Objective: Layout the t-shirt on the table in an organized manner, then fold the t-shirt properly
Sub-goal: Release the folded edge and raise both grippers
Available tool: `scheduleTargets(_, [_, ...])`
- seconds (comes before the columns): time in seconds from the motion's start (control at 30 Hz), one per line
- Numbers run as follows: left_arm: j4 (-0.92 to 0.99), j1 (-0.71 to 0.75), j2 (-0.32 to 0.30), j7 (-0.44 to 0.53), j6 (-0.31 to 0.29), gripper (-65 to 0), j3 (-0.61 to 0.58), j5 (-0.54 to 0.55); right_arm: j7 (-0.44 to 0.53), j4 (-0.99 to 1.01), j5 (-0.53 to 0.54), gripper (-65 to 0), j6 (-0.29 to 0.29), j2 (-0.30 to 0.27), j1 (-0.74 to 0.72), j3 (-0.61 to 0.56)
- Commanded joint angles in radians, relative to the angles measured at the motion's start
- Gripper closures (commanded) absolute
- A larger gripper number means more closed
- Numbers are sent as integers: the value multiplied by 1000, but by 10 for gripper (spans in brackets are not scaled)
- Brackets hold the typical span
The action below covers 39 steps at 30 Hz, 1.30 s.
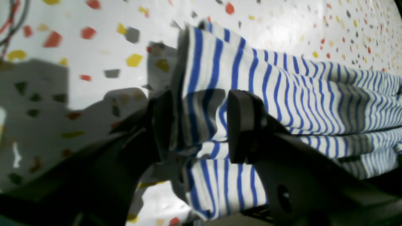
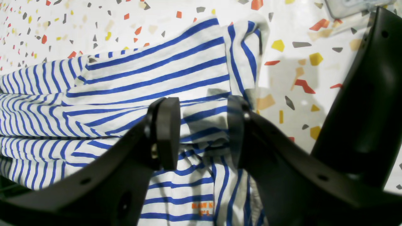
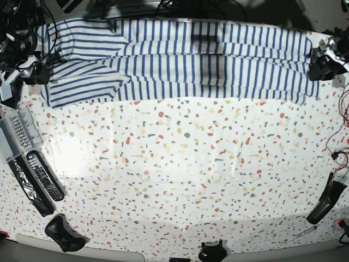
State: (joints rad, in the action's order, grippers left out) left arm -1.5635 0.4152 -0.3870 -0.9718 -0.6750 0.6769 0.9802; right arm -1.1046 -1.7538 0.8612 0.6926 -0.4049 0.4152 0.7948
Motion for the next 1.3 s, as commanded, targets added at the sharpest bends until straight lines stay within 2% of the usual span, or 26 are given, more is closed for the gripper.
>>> scheduleTargets(0.0, [-16, 0, -4, 18, -7, -263, 7, 16, 19, -13, 14, -241, 6, -21, -5, 9])
scheduleTargets(0.07, [-16, 0, 16, 49, -7, -263, 7, -8, 18, -13, 14, -241, 6, -21, -5, 9])
scheduleTargets(0.17, [-12, 0, 41, 114, -4, -263, 7, -133, 5, -13, 14, -241, 6, -21, -5, 9])
scheduleTargets(0.23, [2, 0, 47, 143, 27, -263, 7, -170, 4, -13, 14, -241, 6, -21, -5, 9])
scheduleTargets(0.53, [103, -2, 46, 147, 39, -263, -4, -168, 5, -13, 14, -241, 6, -21, -5, 9])
scheduleTargets(0.87, [122, -3, 45, 152, 38, -258, -161, -168, 4, -13, 14, -241, 6, -22, -5, 9])
scheduleTargets(0.93, [122, -3, 45, 155, 38, -214, -163, -168, 4, -13, 14, -241, 6, -22, -5, 9])
scheduleTargets(0.97, [122, -2, 40, 158, 37, -169, -163, -169, 4, -13, 14, -241, 6, -22, -5, 9])
scheduleTargets(1.03, [122, -2, 31, 159, 37, -25, -161, -169, 4, -13, 14, -241, 6, -22, -5, 9])
scheduleTargets(1.07, [122, -2, 23, 162, 37, 0, -161, -169, 5, -13, 14, -241, 6, -22, -5, 9])
scheduleTargets(1.27, [122, -5, -15, 276, 40, 0, -118, -169, 13, -13, 31, -240, 6, -22, -5, 9])
